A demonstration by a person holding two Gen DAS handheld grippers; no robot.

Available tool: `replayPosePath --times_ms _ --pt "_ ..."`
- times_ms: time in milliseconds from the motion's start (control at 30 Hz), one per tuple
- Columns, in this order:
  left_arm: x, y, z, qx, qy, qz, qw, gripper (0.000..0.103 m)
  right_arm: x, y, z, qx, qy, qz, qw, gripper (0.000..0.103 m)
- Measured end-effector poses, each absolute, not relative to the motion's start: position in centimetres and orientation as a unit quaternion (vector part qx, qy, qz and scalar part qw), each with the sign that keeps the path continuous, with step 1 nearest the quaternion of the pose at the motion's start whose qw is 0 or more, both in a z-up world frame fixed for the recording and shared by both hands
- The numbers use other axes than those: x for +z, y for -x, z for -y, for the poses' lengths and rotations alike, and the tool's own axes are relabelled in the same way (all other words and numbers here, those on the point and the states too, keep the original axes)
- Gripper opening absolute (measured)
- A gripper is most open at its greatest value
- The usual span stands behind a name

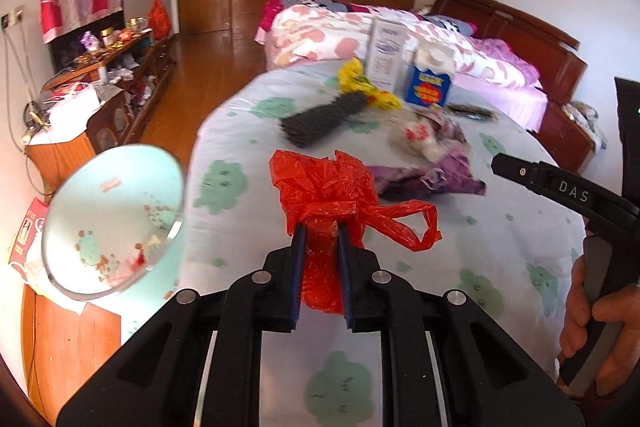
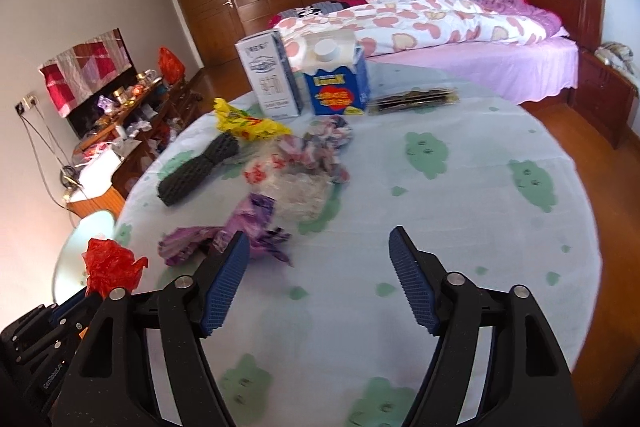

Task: Collect trash
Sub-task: 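Grasp the red mesh bag with the left tool while the right grasps the purple wrapper, then carry both items over the teal bin and open both tools to drop them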

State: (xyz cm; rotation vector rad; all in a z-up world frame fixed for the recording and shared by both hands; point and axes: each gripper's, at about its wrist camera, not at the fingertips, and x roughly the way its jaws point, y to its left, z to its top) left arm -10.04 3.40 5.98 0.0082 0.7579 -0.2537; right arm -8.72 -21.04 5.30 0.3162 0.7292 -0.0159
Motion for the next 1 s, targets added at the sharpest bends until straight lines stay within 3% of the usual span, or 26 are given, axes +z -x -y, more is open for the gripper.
replayPosePath --times_ms 233,300,333,467,1000 --pt "7.4 9.4 -7.7 -0.083 0.014 -0.354 0.931 0.015 3.4 4.8 18.5 0.017 -0.162 -0.401 0.902 0.076" --pt "7.4 9.1 -9.1 -0.069 0.021 -0.355 0.932 0.015 2.7 4.3 17.8 0.03 -0.161 -0.416 0.894 0.061" --pt "7.4 9.1 -9.7 -0.064 0.025 -0.356 0.932 0.015 2.5 4.3 17.6 0.032 -0.159 -0.418 0.894 0.049" --pt "7.2 8.8 -11.9 -0.044 0.04 -0.359 0.932 0.015 2.8 5.0 16.9 0.038 -0.144 -0.406 0.902 0.033" --pt "8.1 8.8 -19.5 0.057 0.064 -0.338 0.937 0.015 8.5 6.8 10.2 0.083 -0.109 -0.334 0.932 0.029"
